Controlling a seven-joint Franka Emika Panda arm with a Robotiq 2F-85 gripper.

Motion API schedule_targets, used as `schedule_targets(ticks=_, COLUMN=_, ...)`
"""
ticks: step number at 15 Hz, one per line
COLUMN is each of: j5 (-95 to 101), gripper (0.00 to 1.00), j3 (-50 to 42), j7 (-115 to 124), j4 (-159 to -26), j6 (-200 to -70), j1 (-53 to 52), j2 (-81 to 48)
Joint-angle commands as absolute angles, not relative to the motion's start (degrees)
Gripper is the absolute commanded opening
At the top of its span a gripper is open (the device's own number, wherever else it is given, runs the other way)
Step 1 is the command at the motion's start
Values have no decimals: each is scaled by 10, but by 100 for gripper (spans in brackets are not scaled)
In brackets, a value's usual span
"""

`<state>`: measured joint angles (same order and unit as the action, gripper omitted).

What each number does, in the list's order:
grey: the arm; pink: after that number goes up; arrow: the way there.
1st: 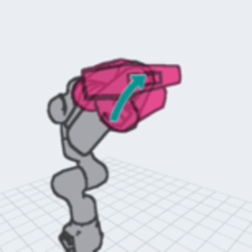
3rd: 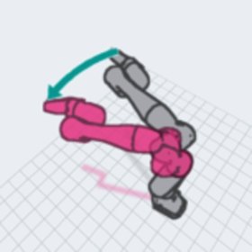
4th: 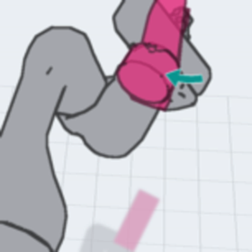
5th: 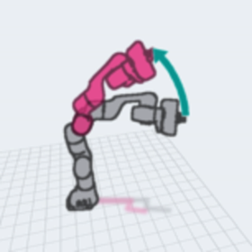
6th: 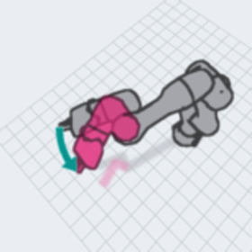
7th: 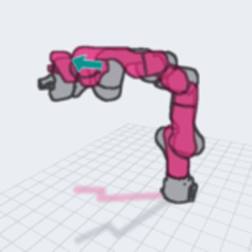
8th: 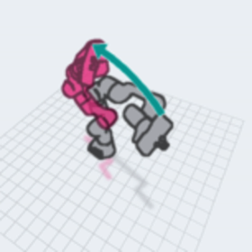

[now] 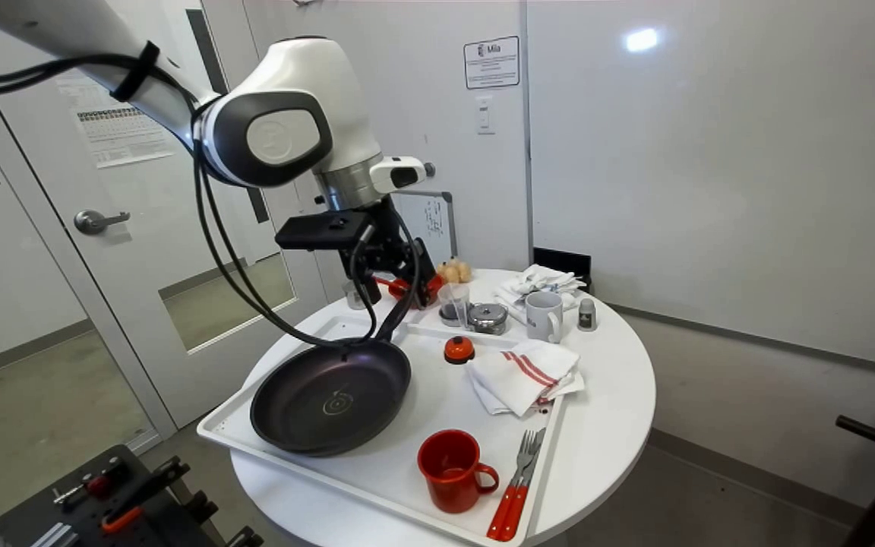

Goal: Move the black pan to the left

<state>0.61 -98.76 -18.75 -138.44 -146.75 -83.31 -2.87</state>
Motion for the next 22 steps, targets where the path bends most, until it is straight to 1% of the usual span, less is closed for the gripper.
schedule_targets(ticks=1, j5=36, gripper=100, j3=-965, j7=-160, j4=-1376, j6=-1441, j1=-810, j2=28)
schedule_targets(ticks=2, j5=25, gripper=100, j3=-864, j7=-168, j4=-1374, j6=-1434, j1=-711, j2=30)
schedule_targets(ticks=3, j5=23, gripper=100, j3=-838, j7=-161, j4=-1377, j6=-1425, j1=-691, j2=34)
schedule_targets(ticks=4, j5=21, gripper=100, j3=-792, j7=-159, j4=-1379, j6=-1416, j1=-649, j2=40)
schedule_targets(ticks=5, j5=-34, gripper=100, j3=-862, j7=-186, j4=-1381, j6=-1412, j1=-727, j2=7)
schedule_targets(ticks=6, j5=-61, gripper=100, j3=-847, j7=-193, j4=-1380, j6=-1401, j1=-715, j2=1)
schedule_targets(ticks=13, j5=-156, gripper=100, j3=-828, j7=-193, j4=-1376, j6=-1351, j1=-706, j2=-43)
schedule_targets(ticks=14, j5=-89, gripper=100, j3=-723, j7=-138, j4=-1380, j6=-1354, j1=-601, j2=2)
schedule_targets(ticks=15, j5=-178, gripper=100, j3=-791, j7=-204, j4=-1374, j6=-1341, j1=-673, j2=-67)
schedule_targets(ticks=19, j5=-277, gripper=100, j3=-704, j7=-261, j4=-1358, j6=-1312, j1=-592, j2=-138)
schedule_targets(ticks=22, j5=-363, gripper=100, j3=-608, j7=-316, j4=-1321, j6=-1294, j1=-504, j2=-219)
